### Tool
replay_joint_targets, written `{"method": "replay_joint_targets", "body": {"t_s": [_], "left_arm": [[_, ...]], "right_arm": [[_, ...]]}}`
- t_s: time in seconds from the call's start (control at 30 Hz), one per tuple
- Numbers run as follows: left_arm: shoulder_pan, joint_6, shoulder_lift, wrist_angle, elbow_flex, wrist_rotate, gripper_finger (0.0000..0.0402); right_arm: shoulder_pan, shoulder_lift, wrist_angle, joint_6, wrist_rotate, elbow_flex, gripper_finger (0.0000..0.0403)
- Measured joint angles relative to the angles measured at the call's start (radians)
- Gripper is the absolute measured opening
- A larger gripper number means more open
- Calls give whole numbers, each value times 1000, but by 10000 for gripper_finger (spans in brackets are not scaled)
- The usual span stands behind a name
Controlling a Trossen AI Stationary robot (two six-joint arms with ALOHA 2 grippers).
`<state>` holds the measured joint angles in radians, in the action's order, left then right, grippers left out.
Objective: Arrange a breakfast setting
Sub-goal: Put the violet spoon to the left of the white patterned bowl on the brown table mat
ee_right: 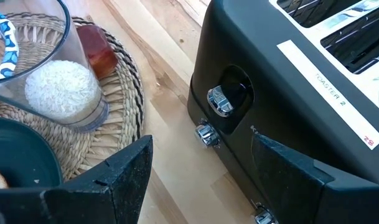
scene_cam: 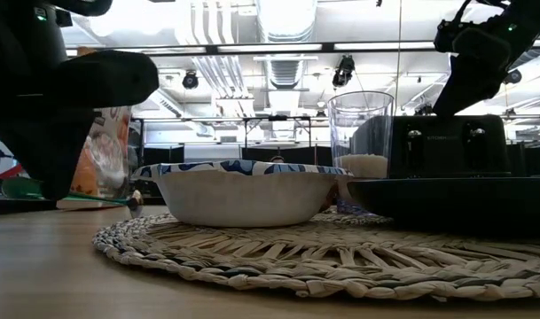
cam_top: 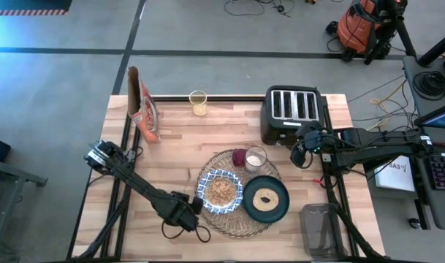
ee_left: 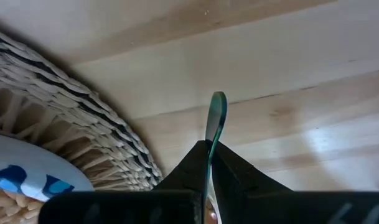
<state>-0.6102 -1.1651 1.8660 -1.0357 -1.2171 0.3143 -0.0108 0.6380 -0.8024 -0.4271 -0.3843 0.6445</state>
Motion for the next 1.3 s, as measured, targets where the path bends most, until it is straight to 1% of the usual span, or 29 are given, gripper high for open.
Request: {"method": "replay_joint_targets", "body": {"t_s": [0.13, 0.33, 0.57, 0.8, 0.93, 1.07, 1.17, 1.3], "left_arm": [[0, 3, 0, 15, 0, -4, 0], [1, 3, 0, 79, 0, -24, 3], [3, 3, 0, 93, 0, -130, 18], [3, 25, 0, 101, 0, -132, 26], [3, 102, -1, 110, 0, -132, 33], [3, 211, -2, 126, 0, -132, 51], [3, 349, -3, 143, 0, -131, 72], [2, 595, -11, 147, 0, -118, 93]], "right_arm": [[0, 0, 0, 0, 0, 0, 260], [0, 0, 0, 0, 0, 0, 260], [0, 0, 0, 0, 0, 0, 260], [0, 0, 0, 0, 0, 0, 260], [0, 0, 0, 0, 0, 0, 260], [0, 0, 0, 0, 0, 0, 260], [0, 0, 0, 0, 0, 0, 260], [0, 0, 0, 0, 0, 0, 260]]}}
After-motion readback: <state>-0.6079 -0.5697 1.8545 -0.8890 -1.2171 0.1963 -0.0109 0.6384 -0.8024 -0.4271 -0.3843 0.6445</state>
